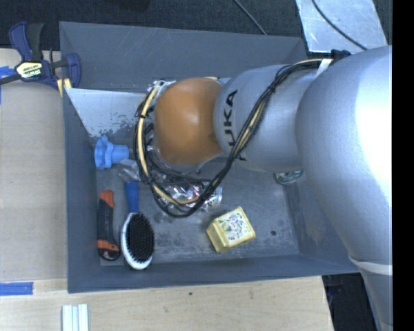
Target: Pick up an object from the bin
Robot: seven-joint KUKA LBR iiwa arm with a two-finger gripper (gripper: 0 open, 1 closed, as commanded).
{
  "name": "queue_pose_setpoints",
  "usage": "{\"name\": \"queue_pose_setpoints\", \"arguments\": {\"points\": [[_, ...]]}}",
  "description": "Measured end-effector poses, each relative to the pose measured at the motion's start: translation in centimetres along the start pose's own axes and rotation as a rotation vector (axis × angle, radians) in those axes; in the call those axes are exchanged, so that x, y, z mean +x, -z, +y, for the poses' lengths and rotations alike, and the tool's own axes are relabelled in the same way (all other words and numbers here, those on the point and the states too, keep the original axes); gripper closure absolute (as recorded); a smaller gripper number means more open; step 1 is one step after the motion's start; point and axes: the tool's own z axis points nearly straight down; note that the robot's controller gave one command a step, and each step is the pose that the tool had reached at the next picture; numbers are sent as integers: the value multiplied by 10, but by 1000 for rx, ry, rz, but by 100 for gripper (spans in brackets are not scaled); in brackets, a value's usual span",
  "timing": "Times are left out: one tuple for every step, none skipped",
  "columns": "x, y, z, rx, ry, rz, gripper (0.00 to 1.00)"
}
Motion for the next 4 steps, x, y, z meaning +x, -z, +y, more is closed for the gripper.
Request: {"name": "queue_pose_setpoints", "arguments": {"points": [[-55,27,19,0,-81,7,0],[32,-3,32,-4,137,12,0],[-13,-3,65,5,26,9,100],[-13,-3,65,5,25,8,100]]}}
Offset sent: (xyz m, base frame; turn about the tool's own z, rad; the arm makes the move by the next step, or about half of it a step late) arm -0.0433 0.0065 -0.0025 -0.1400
